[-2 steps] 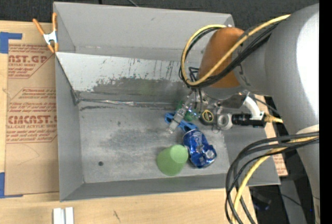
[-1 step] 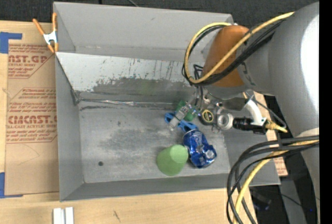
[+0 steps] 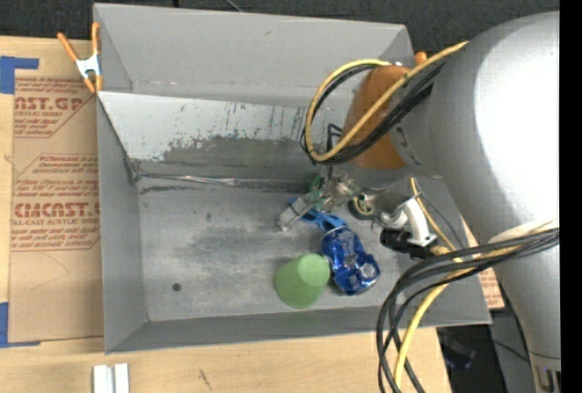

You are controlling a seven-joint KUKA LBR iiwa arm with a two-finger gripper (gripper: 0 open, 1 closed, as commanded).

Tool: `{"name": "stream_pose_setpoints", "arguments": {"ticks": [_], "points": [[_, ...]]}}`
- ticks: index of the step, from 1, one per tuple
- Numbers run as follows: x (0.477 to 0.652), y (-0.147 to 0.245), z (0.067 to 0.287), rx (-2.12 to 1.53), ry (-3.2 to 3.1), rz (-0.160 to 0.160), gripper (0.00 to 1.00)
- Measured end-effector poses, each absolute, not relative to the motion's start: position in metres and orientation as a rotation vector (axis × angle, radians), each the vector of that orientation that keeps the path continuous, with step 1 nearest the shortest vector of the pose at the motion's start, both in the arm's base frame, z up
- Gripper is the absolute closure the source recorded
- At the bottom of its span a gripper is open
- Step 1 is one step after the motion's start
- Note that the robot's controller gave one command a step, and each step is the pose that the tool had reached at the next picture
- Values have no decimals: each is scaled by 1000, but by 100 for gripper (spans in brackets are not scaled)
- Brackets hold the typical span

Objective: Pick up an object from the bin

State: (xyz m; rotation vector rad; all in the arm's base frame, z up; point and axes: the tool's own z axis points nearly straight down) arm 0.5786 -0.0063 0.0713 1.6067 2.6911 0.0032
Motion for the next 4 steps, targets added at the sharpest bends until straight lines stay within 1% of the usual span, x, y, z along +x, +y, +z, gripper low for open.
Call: {"name": "stream_pose_setpoints", "arguments": {"ticks": [1, 2, 3, 4], "points": [[580, -6, 72, 1602, 2690, 3, 0], [579, -6, 71, 1603, 2692, 1, 100], [579, -6, 73, 1603, 2700, -2, 100], [581, -5, 164, 1599, 2697, 6, 100]]}}
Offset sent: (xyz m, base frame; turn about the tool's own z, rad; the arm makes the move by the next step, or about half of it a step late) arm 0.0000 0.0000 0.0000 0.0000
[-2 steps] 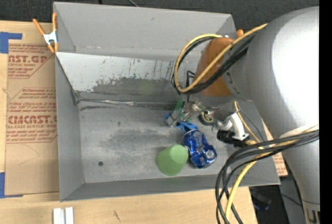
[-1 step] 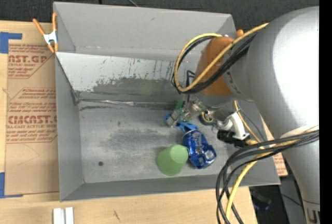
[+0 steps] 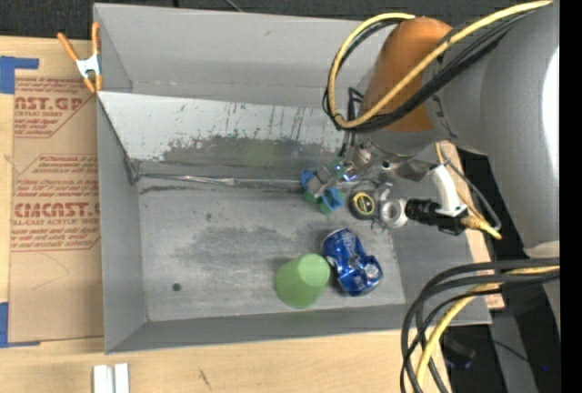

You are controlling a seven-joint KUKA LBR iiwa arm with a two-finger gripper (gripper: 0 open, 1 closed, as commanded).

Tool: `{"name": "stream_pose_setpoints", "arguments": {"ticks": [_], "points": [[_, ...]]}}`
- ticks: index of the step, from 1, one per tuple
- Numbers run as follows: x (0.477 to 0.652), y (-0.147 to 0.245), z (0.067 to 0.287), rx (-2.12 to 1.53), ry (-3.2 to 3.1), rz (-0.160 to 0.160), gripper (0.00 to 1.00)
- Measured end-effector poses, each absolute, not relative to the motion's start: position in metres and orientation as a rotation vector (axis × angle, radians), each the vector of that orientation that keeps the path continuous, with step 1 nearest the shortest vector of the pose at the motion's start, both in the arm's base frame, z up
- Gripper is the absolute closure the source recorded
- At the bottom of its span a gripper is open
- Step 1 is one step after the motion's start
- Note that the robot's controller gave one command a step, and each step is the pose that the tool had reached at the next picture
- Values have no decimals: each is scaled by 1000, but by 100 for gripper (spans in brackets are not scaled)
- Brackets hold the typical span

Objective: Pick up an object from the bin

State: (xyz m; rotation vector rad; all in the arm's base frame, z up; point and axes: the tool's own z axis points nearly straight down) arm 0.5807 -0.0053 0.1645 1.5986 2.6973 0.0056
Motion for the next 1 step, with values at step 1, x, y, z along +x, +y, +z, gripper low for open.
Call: {"name": "stream_pose_setpoints", "arguments": {"ticks": [1], "points": [[582, -5, 200, 1598, 2701, 3, 100]]}}
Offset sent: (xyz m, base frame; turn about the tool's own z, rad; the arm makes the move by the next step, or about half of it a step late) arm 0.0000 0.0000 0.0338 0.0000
